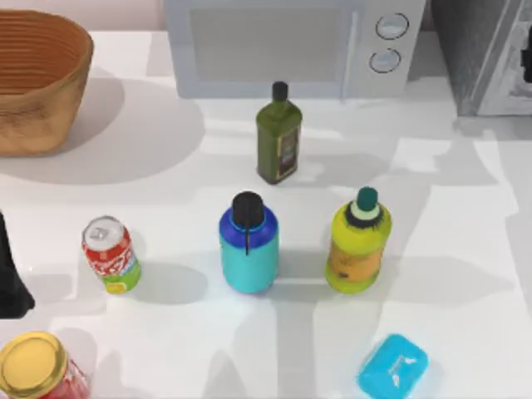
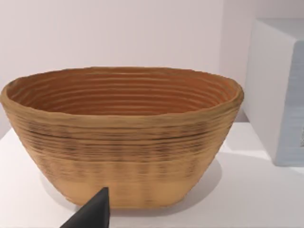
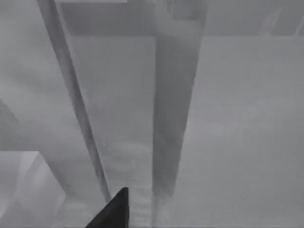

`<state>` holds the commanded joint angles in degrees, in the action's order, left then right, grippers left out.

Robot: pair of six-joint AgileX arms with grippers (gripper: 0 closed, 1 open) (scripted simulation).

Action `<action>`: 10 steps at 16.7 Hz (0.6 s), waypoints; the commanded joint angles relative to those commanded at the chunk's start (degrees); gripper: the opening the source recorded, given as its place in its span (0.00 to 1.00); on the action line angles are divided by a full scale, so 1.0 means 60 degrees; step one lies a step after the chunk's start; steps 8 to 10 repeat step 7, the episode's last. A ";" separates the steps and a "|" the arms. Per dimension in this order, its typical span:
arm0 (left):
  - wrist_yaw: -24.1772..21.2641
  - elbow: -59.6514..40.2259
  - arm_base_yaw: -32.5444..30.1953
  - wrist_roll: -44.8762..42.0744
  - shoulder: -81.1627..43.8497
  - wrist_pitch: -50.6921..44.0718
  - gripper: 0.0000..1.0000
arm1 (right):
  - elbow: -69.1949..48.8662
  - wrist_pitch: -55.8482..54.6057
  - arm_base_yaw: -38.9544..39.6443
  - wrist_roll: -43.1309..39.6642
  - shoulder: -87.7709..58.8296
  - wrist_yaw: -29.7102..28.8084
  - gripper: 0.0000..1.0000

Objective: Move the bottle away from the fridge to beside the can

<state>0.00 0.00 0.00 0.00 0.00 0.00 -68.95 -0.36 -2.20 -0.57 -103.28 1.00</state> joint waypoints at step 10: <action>0.0000 0.0000 0.0000 0.0000 0.0000 0.0000 1.00 | -0.2287 0.0464 0.0008 0.0019 -0.1726 -0.0040 1.00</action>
